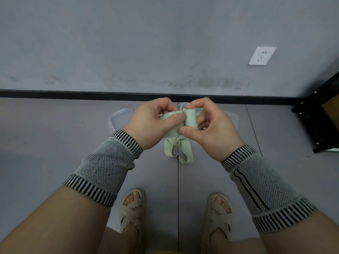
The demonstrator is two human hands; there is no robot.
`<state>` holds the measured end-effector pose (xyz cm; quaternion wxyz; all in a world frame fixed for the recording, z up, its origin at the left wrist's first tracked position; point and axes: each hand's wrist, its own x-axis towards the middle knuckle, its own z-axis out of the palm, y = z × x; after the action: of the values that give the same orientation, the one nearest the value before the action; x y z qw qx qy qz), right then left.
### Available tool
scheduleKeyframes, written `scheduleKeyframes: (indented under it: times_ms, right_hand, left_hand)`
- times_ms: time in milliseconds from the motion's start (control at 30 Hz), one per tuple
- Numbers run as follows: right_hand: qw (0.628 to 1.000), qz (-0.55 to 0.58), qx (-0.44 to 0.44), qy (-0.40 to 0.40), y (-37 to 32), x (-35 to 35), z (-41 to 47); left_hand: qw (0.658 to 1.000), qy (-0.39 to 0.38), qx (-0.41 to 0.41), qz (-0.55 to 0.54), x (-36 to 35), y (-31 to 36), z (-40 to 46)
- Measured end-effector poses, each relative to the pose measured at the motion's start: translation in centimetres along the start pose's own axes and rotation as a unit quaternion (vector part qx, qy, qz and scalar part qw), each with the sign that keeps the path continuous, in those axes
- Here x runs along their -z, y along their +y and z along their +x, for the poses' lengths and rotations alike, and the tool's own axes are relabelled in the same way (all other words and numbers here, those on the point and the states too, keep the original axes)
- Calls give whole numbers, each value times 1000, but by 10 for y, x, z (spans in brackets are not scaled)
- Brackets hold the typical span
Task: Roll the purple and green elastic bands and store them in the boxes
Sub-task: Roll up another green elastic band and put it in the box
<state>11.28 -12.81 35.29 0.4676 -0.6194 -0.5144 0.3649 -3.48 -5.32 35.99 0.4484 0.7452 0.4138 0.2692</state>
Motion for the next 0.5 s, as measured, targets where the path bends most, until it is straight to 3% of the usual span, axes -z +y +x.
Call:
scheduleKeyframes:
  times_ms: [233,500]
  right_hand:
    - [999,-41,16,8,-1,-9,0]
    - [992,96,-4,-78,5,4,-2]
  left_hand:
    - [995,13,53,-79,1,5,-1]
    - [991,-3,73,-116,8,2,-2]
